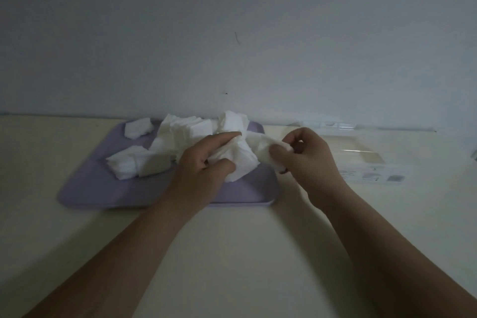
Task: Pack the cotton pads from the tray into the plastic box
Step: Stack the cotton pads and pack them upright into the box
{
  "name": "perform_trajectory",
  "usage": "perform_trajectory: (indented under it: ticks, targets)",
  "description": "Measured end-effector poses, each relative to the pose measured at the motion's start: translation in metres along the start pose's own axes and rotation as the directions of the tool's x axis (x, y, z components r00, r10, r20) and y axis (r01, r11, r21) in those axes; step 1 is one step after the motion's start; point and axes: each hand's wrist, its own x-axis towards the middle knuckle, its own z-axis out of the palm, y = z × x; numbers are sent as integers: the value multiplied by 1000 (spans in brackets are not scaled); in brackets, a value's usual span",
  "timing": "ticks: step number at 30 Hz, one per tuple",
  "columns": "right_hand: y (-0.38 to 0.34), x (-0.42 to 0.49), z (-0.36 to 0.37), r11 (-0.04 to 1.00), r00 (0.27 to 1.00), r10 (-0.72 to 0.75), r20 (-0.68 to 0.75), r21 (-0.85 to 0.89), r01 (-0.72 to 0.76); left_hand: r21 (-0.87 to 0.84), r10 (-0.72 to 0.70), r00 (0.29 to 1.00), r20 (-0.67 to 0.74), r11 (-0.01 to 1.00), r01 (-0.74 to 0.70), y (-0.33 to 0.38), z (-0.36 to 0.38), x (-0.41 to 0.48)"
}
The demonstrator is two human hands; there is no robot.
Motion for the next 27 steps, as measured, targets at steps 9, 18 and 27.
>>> perform_trajectory:
  ticks: [9, 18, 27]
  targets:
    - [9, -5, 5, 991, 995, 17, 96, 129, -29, 126, 87, 994, -63, 989, -79, 6, -2, 3]
    - [15, -7, 9, 998, 996, -59, 64, -4, 60, -85, 81, 994, -80, 993, -88, 14, 4, 3]
    - [16, -6, 10, 980, 998, 14, 60, 199, -26, -316, -245, 966, 79, 913, 257, 1, -8, 5]
